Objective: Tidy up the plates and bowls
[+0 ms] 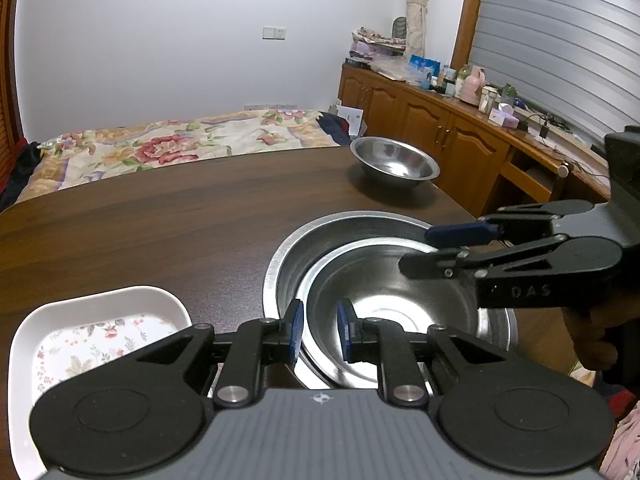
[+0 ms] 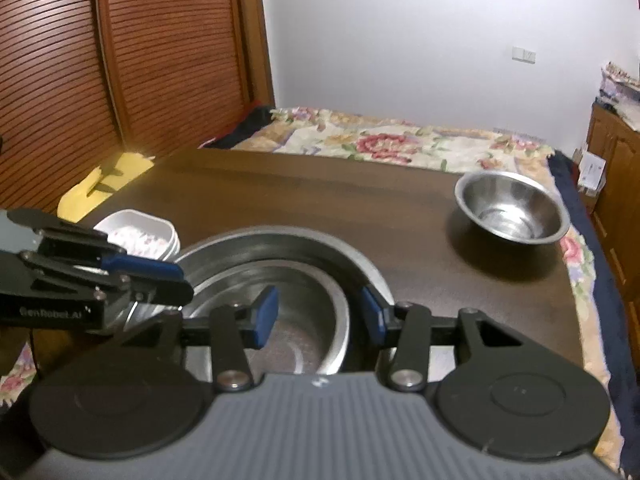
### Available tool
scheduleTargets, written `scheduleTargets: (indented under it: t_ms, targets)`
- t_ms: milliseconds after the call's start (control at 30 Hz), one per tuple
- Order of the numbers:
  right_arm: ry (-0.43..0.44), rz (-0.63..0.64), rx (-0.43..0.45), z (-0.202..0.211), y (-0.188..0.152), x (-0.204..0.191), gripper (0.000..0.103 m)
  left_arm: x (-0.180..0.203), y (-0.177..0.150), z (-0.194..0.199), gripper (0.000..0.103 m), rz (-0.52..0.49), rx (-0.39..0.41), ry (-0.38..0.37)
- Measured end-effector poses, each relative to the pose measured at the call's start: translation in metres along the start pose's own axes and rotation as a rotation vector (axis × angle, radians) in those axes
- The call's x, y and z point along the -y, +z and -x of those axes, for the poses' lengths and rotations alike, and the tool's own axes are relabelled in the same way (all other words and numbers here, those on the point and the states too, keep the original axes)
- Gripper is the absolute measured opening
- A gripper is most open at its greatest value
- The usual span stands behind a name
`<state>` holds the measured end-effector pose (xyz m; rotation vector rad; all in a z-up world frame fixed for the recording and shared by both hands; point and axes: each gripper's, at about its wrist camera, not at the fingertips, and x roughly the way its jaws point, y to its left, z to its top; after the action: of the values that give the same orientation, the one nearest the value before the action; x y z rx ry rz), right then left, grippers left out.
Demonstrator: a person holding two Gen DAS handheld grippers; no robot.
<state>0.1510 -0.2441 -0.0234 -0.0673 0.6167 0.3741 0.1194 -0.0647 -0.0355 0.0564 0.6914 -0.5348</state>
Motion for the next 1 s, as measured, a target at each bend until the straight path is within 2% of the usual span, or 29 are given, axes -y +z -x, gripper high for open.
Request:
scheduleTargets:
  t_ms: [133,200,267,333,400,433,500,567,600,733,1000]
  targets:
    - [-0.008,-0.014,0.028,0.005,0.004,0.003,0.048,0.0,0.002,0.0,0.022,0.005,0.006,-0.002]
    - [-0.013,-0.021,0.048,0.01,0.005,0.004,0.048,0.001,0.004,0.0,0.028,0.005,0.013,-0.001]
    - [-0.02,-0.029,0.064,0.013,0.005,0.005,0.056,0.002,0.007,0.001,0.033,0.003,0.019,0.001]
    - [-0.04,-0.03,0.089,0.018,0.006,0.006,0.061,0.003,0.01,0.002,0.045,-0.003,0.028,0.012]
    - [-0.059,-0.027,0.109,0.023,0.006,0.007,0.063,0.006,0.012,0.005,0.063,-0.014,0.045,0.028]
    - [-0.066,-0.028,0.119,0.026,0.006,0.008,0.066,0.007,0.014,0.006,0.066,-0.019,0.052,0.034]
    - [-0.083,-0.031,0.137,0.029,0.006,0.01,0.078,0.01,0.017,0.008,0.082,-0.03,0.068,0.045]
    - [-0.1,-0.033,0.161,0.033,0.006,0.013,0.092,0.011,0.019,0.01,0.091,-0.032,0.085,0.055]
    - [-0.107,-0.034,0.172,0.035,0.006,0.014,0.094,0.012,0.02,0.01,0.094,-0.034,0.088,0.058]
    - [-0.129,-0.041,0.196,0.039,0.006,0.02,0.103,0.017,0.025,0.008,0.102,-0.056,0.088,0.076]
    - [-0.172,-0.065,0.212,0.042,0.003,0.029,0.103,0.022,0.027,0.003,0.103,-0.077,0.078,0.104]
